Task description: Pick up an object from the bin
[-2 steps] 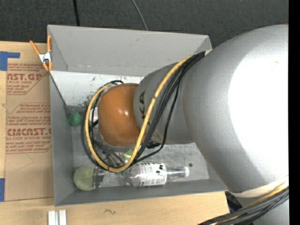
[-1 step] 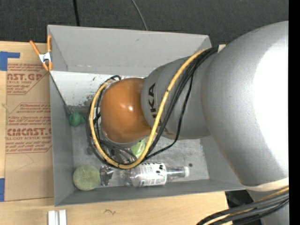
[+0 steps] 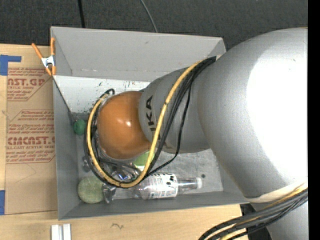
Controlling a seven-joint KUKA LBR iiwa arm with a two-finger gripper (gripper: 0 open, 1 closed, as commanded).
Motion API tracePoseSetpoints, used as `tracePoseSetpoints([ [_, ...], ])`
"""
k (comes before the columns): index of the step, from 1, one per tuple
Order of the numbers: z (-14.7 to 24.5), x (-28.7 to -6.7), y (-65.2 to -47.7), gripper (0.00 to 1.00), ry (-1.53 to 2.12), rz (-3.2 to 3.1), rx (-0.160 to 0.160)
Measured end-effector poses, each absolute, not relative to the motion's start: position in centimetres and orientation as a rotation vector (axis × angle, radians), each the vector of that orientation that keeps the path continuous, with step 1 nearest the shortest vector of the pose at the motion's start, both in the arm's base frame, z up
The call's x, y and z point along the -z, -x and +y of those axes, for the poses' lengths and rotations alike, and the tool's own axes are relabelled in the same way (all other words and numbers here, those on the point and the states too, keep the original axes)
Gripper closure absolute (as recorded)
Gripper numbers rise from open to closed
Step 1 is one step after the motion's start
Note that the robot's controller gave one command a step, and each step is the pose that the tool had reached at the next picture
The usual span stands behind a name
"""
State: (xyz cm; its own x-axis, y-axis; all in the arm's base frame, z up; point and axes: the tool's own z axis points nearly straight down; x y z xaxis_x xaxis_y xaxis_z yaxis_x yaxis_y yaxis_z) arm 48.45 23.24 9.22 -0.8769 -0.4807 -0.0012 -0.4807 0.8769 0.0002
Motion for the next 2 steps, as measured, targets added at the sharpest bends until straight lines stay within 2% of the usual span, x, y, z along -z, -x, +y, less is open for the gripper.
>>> tracePoseSetpoints([
  [1, 24.50, -7.09, -48.48, 1.00, 1.225, 2.893, 0.001],
  [2, 24.50, -7.10, -48.48, 1.00, 1.225, 2.893, 0.001],
])
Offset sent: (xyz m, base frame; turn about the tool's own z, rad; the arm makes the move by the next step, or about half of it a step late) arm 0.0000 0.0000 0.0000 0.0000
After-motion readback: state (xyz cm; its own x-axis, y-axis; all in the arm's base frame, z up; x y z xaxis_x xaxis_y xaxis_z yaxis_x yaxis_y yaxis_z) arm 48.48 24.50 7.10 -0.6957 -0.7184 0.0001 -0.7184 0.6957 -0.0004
